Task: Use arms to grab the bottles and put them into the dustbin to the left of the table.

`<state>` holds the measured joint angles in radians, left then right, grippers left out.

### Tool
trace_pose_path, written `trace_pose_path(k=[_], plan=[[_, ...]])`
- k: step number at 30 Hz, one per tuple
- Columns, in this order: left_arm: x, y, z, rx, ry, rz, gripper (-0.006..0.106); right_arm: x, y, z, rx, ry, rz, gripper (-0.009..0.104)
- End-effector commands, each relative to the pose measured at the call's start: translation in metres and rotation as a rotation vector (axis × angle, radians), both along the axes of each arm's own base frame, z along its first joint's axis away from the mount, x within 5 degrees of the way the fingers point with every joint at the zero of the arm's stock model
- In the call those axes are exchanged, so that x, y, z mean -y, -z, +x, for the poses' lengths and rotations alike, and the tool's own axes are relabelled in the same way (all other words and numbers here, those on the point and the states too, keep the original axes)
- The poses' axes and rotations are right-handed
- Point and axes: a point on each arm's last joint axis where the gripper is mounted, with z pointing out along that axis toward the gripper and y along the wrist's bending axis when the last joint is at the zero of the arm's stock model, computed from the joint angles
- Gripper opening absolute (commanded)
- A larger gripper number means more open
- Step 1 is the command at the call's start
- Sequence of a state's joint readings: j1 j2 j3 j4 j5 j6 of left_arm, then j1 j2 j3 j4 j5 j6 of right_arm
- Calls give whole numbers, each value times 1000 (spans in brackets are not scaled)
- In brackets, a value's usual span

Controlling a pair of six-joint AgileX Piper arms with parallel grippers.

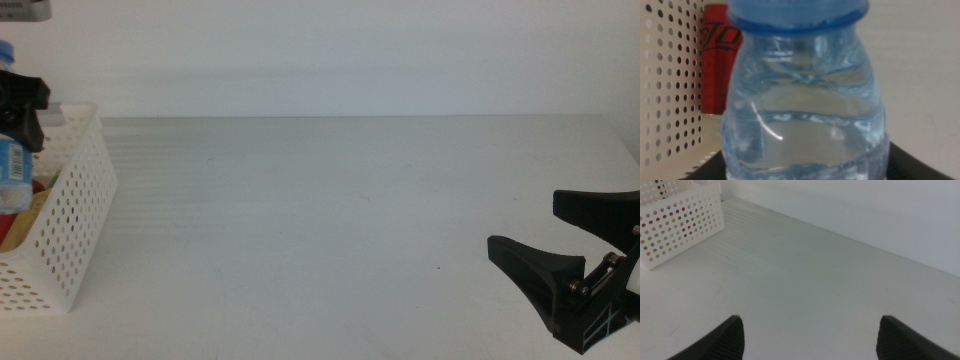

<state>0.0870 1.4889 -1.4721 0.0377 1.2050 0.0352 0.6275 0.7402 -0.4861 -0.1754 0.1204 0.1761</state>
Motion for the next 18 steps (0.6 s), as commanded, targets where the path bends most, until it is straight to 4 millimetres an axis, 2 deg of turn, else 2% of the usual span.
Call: trace_pose_path(k=[1, 11, 18], plan=[[-7, -23, 0, 106, 17, -2, -5, -1, -15, 1, 84, -10, 52, 79], [-59, -1, 37, 38, -72, 15, -5, -1, -15, 1, 84, -10, 52, 79], [-70, 27, 54, -61, -82, 33, -5, -1, -15, 1, 84, -10, 52, 79]])
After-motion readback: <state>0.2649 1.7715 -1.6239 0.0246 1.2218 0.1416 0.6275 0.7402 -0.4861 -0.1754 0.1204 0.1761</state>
